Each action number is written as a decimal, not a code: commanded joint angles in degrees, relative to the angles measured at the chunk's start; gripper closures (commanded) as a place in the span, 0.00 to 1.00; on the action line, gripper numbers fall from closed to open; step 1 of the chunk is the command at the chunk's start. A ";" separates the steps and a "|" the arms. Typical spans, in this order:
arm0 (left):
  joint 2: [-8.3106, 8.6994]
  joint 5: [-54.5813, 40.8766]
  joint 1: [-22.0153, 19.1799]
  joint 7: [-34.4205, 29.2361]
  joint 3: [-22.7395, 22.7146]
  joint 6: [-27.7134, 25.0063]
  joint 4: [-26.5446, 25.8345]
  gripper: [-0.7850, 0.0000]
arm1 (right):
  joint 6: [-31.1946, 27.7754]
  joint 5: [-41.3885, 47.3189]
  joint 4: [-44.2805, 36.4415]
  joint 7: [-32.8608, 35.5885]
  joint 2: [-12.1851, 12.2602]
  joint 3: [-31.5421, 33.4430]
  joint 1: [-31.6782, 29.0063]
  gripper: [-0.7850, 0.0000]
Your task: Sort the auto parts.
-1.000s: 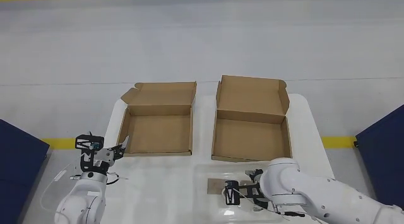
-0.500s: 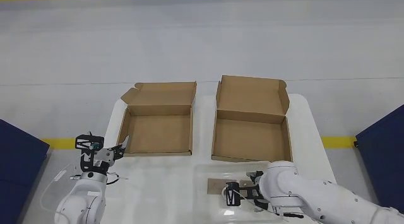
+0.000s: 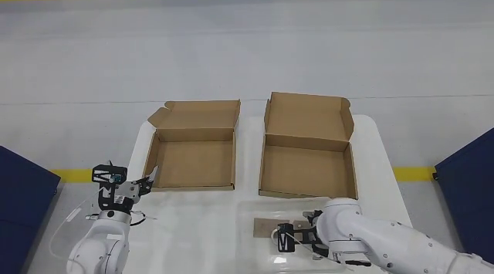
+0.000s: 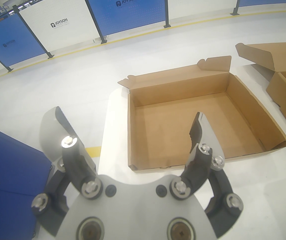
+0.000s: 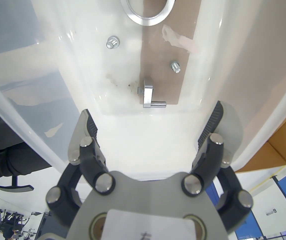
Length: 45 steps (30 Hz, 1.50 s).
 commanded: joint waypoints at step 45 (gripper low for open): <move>0.00 0.00 0.00 0.00 0.00 0.00 0.00 0.00 | 0.18 -1.98 7.50 1.80 -5.29 -3.50 1.08 0.60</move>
